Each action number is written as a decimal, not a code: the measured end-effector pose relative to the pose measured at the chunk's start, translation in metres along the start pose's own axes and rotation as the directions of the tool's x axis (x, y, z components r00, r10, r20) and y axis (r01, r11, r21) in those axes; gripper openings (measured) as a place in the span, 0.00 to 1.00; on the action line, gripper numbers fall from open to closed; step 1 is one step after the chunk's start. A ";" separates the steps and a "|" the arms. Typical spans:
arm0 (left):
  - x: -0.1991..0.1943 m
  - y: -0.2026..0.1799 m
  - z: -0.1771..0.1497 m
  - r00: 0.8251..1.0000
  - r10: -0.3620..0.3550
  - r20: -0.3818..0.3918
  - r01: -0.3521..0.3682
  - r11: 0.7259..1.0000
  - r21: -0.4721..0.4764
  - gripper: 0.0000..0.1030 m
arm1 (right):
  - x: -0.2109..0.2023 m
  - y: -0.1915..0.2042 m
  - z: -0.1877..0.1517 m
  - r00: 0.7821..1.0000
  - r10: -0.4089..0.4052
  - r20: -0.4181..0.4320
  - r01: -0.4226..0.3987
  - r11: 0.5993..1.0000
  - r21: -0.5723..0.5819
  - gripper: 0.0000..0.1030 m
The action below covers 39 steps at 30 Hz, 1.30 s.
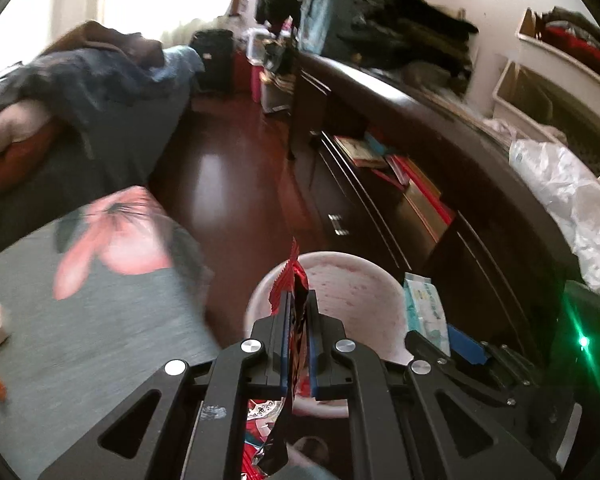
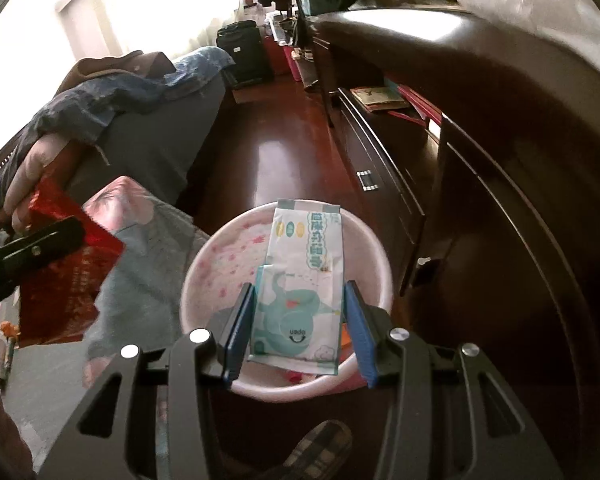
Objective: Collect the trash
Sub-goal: 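Carry the snack bag and wipe pack to the pink wastebasket and open both tools, then move both tools back over the table and grasp the orange toy with the left tool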
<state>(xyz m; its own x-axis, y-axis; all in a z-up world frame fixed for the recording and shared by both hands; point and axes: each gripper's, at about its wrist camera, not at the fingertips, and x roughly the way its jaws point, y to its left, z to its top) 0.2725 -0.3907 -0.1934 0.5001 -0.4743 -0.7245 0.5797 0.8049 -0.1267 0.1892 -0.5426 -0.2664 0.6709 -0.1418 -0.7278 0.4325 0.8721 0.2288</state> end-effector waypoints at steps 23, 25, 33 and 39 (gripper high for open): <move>-0.043 0.018 -0.005 0.983 0.128 0.135 -0.125 0.992 -0.028 0.87 | -0.012 0.019 -0.003 1.000 -0.003 0.022 0.004 0.997 -0.073 0.68; -0.060 0.030 -0.014 0.974 0.172 0.148 -0.167 0.985 -0.047 0.89 | -0.028 0.034 -0.004 0.999 0.008 0.041 -0.003 0.994 -0.105 0.71; -0.105 0.096 -0.042 0.928 0.353 0.117 -0.334 0.929 -0.160 0.91 | -0.076 0.108 -0.013 0.991 0.103 0.084 -0.078 0.963 -0.256 0.79; -0.114 0.157 -0.064 0.850 0.521 0.076 -0.494 0.840 -0.226 0.91 | -0.087 0.160 -0.027 0.984 0.171 0.057 -0.141 0.926 -0.350 0.80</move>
<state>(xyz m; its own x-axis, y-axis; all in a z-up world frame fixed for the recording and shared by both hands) 0.2652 -0.1869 -0.1740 0.7762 -0.0116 -0.6304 0.0942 0.9907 0.0978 0.1839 -0.3780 -0.1838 0.7685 -0.0167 -0.6396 0.0949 0.9916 0.0881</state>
